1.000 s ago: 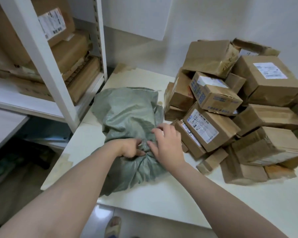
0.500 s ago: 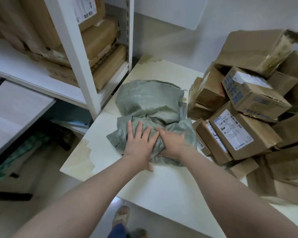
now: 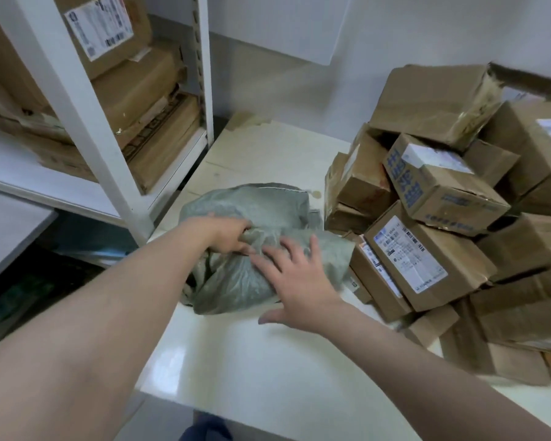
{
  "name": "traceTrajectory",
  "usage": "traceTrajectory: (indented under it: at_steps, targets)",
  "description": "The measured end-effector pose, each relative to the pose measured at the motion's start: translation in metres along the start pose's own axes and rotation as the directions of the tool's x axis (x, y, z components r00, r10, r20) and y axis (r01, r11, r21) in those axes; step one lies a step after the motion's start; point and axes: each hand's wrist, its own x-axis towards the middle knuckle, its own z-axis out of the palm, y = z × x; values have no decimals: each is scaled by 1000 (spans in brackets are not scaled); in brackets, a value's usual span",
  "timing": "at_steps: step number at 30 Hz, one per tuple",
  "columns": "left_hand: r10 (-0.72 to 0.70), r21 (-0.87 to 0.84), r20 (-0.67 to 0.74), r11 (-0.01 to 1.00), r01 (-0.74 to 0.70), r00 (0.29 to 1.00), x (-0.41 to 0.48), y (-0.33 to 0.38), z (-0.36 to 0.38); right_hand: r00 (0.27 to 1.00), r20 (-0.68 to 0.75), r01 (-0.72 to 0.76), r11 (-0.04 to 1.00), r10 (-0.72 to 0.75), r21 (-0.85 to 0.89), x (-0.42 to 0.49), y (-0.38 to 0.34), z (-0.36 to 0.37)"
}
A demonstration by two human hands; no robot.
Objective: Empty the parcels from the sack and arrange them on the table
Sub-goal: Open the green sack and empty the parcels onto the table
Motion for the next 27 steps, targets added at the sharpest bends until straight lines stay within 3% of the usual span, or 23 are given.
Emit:
traceTrajectory:
  at_steps: [2, 4, 6, 8, 11, 14, 16, 17, 19, 20, 22, 24, 27]
  targets:
    - [-42, 85, -132, 995, 54, 990, 18, 1, -9, 963, 263, -41, 995, 64, -90, 12, 5, 13]
    - [-41, 150, -335, 984, 96, 942, 28, 10, -17, 946, 303, -121, 993, 116, -3, 43, 23, 13]
    - [12, 153, -548, 984, 87, 836, 33, 17, -27, 951, 289, -158, 977, 112, 141, 84, 48, 6]
    - [36, 123, -628, 991, 54, 777, 32, 20, -38, 935, 349, -168, 941, 58, 295, 124, 73, -5]
    - [-10, 129, -505, 988, 87, 863, 33, 15, -47, 885, 457, -352, 768, 87, 535, 169, 102, -9]
    - [-201, 48, -449, 968, 248, 871, 47, -10, -47, 793, 492, -608, 434, 358, 665, 201, 113, 16]
    - [-416, -238, -338, 905, 352, 844, 61, -29, -43, 663, 571, -732, 258, 485, 631, 211, 108, 39]
    - [-476, -453, -212, 822, 345, 854, 68, -34, -41, 598, 620, -785, 213, 507, 582, 212, 106, 47]
    - [-422, -774, -42, 587, 238, 906, 85, -35, -36, 501, 652, -857, 220, 569, 466, 216, 105, 53]
    - [-398, -827, -60, 533, 177, 915, 95, -33, -35, 470, 610, -875, 246, 637, 417, 220, 109, 49]
    - [-399, -820, -187, 567, 81, 898, 121, -27, -42, 494, 411, -851, 331, 766, 407, 230, 118, 39]
    - [-401, -756, -335, 654, 10, 853, 149, -25, -55, 591, 260, -749, 401, 764, 528, 241, 124, 32]
    - [-467, -646, -551, 763, 1, 692, 187, -36, -82, 710, 196, -590, 420, 676, 689, 260, 135, 35]
